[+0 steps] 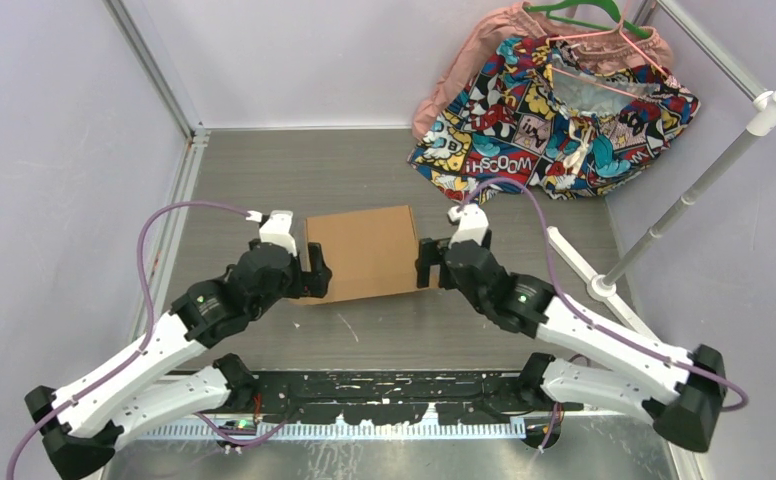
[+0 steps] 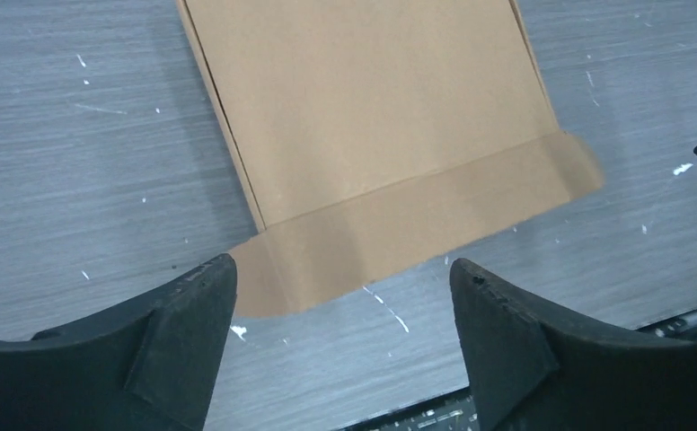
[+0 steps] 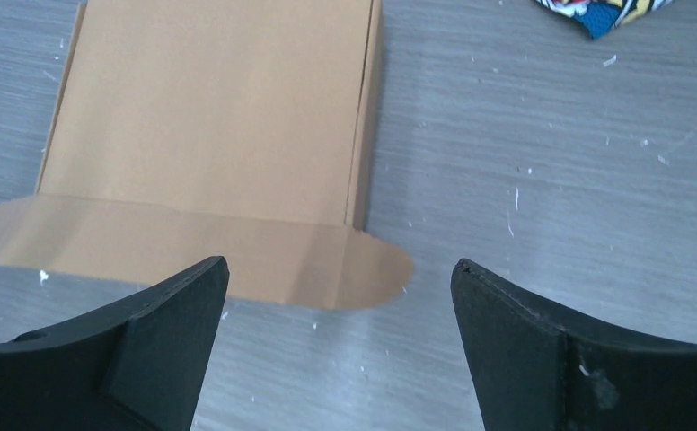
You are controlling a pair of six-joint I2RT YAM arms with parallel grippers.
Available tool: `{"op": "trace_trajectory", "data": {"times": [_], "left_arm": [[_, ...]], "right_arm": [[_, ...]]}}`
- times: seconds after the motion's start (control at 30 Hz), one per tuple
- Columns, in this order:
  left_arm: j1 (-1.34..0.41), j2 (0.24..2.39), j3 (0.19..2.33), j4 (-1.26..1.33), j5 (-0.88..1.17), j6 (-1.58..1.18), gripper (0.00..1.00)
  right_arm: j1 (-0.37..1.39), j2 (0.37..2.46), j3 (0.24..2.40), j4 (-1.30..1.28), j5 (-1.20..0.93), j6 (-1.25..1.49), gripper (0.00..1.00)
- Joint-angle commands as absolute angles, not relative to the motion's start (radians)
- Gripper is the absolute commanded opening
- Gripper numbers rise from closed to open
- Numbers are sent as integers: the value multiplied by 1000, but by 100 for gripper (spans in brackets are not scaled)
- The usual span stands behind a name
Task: Fold the paper box
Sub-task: Close the paper box at the center of the board.
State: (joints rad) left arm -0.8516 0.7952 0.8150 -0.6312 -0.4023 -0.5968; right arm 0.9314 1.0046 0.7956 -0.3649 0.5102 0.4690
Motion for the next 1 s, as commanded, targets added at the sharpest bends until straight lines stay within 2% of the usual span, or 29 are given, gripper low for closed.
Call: {"op": "trace_trajectory", "data": {"times": [0.0, 0.03, 0.23, 0.43, 0.57, 0.7, 0.8, 0.93, 0.97], "left_arm": [[-856, 718, 864, -743, -352, -616, 91], [-856, 694, 850, -753, -346, -626, 94], [-856, 588, 825, -856, -349, -654, 97], [-857, 690, 890, -927, -255, -668, 99], [-857, 683, 828, -824, -212, -703, 100], [-857, 627, 740, -723, -275, -721, 100], [-857, 618, 711, -664, -348, -698, 100], [-856, 752, 777, -654, -425, -640, 100], [-854, 799, 800, -668, -455, -634, 100]], "right_arm": [[926, 819, 726, -459, 480, 540, 100], [927, 776, 706, -483, 469, 556, 100], [927, 598, 683, -664, 409, 656, 100], [926, 561, 726, -753, 376, 716, 100], [926, 565, 709, -727, 381, 744, 100], [926, 645, 703, -682, 387, 688, 100], [927, 763, 725, -641, 404, 623, 96], [924, 941, 810, -630, 540, 585, 90], [922, 997, 840, -612, 561, 567, 85]]}}
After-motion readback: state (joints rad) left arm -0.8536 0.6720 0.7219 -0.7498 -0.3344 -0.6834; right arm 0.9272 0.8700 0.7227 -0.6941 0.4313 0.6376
